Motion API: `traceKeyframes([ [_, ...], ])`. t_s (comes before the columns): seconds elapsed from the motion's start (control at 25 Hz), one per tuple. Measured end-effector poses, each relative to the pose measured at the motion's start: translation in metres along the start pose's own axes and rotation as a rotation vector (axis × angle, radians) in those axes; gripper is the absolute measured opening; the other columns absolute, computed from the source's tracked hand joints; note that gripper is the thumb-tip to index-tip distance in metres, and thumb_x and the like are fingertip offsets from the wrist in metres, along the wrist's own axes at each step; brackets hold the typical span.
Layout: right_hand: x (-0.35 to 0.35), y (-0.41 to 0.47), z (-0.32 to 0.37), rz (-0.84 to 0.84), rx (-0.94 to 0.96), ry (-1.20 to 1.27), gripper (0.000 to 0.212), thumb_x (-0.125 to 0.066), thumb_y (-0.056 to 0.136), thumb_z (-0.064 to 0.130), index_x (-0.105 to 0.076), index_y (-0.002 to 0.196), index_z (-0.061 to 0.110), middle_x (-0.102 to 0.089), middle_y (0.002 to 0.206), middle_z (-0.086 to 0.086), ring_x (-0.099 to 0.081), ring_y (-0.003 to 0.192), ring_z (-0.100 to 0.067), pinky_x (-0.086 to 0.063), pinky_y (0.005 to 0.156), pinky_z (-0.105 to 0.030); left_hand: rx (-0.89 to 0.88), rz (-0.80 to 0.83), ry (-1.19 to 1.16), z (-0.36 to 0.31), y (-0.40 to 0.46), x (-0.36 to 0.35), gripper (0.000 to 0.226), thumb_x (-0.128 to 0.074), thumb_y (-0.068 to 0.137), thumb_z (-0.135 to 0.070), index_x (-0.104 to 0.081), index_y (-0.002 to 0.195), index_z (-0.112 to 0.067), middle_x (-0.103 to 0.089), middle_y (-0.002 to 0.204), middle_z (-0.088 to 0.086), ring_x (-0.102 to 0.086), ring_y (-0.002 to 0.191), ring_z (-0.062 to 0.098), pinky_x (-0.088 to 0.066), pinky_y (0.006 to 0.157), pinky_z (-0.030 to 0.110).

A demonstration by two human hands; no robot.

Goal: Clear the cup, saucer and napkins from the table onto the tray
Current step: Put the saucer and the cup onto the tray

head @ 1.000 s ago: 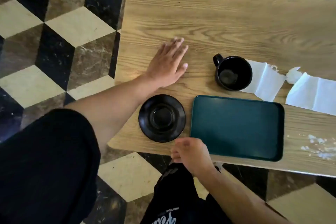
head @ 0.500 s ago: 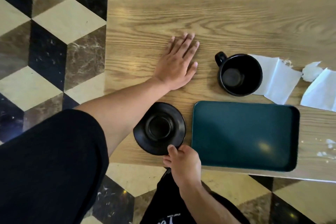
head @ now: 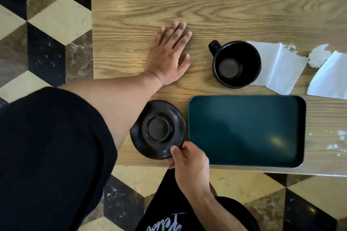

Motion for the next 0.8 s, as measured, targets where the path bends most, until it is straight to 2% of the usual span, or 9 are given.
traceKeyframes([
  [0.24, 0.070, 0.006, -0.004, 0.019, 0.101, -0.063, 0.018, -0.069, 0.098, 0.018, -0.071, 0.080, 0.019, -0.078, 0.071, 0.003, -0.075, 0.061, -0.013, -0.061, 0.065, -0.029, 0.007, 0.017, -0.010, -0.001, 0.001, 0.004, 0.063, -0.040, 0.102, -0.040, -0.039, 0.158, -0.010, -0.026, 0.170, 0.013, -0.017, 0.159, 0.030, -0.010, 0.129, 0.052],
  [0.48, 0.150, 0.023, -0.004, 0.085, 0.134, -0.208, 0.023, -0.066, 0.099, 0.008, -0.071, 0.078, 0.012, -0.078, 0.068, -0.005, -0.076, 0.062, -0.019, -0.057, 0.064, -0.024, 0.020, 0.020, -0.042, -0.001, 0.001, 0.005, 0.065, -0.044, 0.101, -0.038, -0.038, 0.158, -0.010, -0.025, 0.170, 0.013, -0.016, 0.159, 0.029, -0.007, 0.129, 0.052],
  [0.6, 0.170, 0.034, 0.000, 0.101, 0.158, -0.260, 0.026, -0.066, 0.099, 0.005, -0.070, 0.074, 0.010, -0.078, 0.067, -0.006, -0.076, 0.061, -0.019, -0.054, 0.059, -0.014, 0.017, 0.007, -0.054, -0.001, 0.001, 0.003, 0.065, -0.043, 0.100, -0.040, -0.039, 0.158, -0.011, -0.026, 0.170, 0.012, -0.017, 0.159, 0.028, -0.008, 0.129, 0.051],
  [0.8, 0.179, 0.051, 0.004, 0.136, 0.177, -0.290, 0.020, -0.066, 0.100, 0.010, -0.074, 0.082, 0.011, -0.080, 0.074, -0.006, -0.078, 0.065, -0.021, -0.062, 0.067, -0.027, 0.011, -0.009, -0.040, 0.001, 0.003, 0.002, 0.064, -0.043, 0.099, -0.041, -0.042, 0.156, -0.011, -0.029, 0.169, 0.012, -0.020, 0.158, 0.030, -0.011, 0.129, 0.052],
])
Point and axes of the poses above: each hand's wrist, its own y-axis towards the middle knuckle, its own x-axis out of the back of the hand, z = x × y, the point moved 3 cm from there along y, towards the middle knuckle
